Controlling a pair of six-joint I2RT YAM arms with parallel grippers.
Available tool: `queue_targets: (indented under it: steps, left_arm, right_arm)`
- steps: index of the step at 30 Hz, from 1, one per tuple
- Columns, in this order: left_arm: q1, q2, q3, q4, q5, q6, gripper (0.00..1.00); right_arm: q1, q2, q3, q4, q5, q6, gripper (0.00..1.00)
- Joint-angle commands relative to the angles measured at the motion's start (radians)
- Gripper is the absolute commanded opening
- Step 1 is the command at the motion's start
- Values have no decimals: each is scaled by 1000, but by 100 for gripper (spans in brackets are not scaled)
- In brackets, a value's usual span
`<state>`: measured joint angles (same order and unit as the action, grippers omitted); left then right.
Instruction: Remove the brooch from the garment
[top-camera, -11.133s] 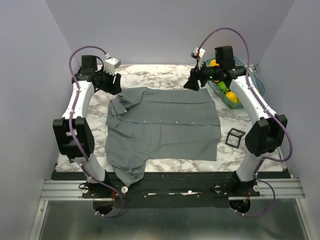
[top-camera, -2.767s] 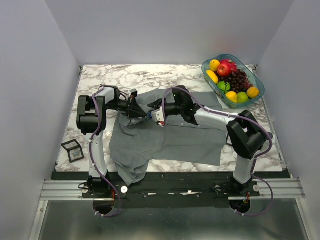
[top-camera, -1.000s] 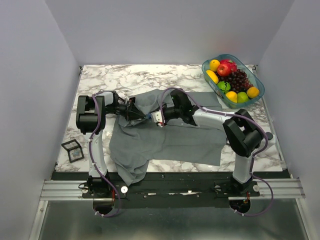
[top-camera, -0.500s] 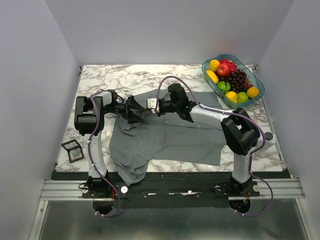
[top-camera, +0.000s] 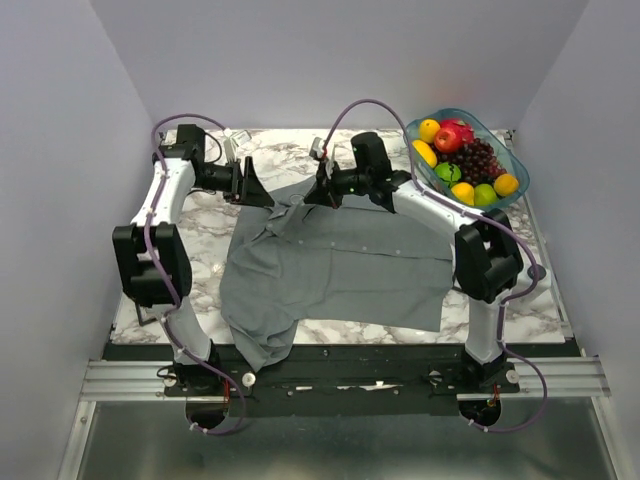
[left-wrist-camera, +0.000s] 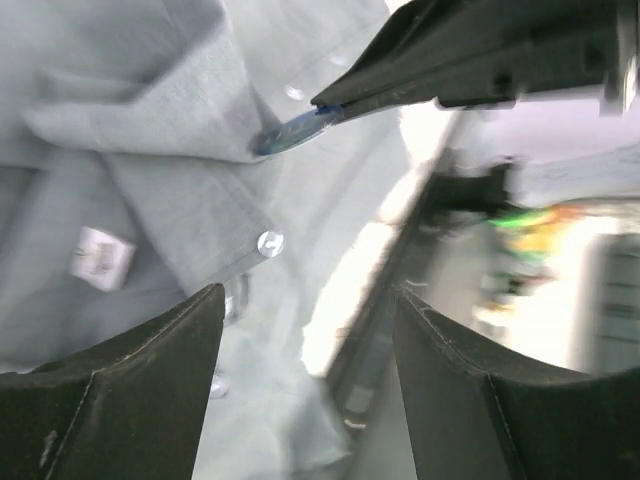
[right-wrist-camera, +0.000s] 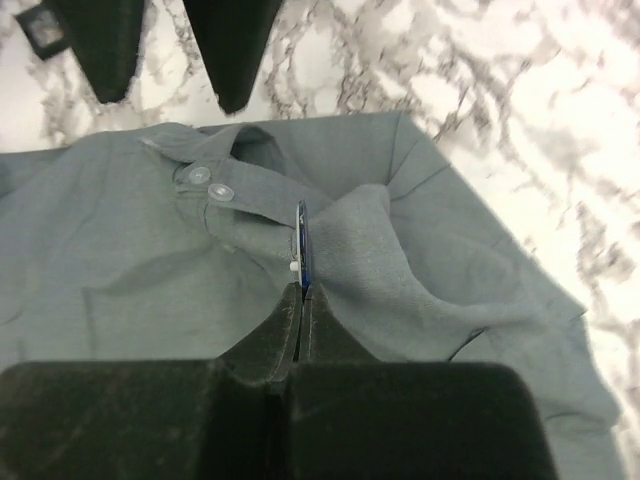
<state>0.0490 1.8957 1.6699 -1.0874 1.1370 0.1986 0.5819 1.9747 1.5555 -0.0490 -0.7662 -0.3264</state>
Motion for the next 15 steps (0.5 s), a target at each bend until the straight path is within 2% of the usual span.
queue_targets:
  steps: [1,2,6,11,15]
  left_arm:
    - [-30,-151,-159,394,-177,67,74]
    - [-41,-162,-179,481,-181,71,74]
    - [-116,-167,-220,596,-221,119,74]
    - [-173,-112,-177,627,-188,122,74]
    - [-176,-78,-133,604,-132,136,76]
  right_arm:
    - [-27,30,38,-72,-77,251,1]
    - [-46,33,40,-65,-84,274,0]
    - [-86,55,47,-45,-116,369,1]
    - [-99,88,95,-38,-147,375,1]
    - [-99,108,133,-38,-145,385,1]
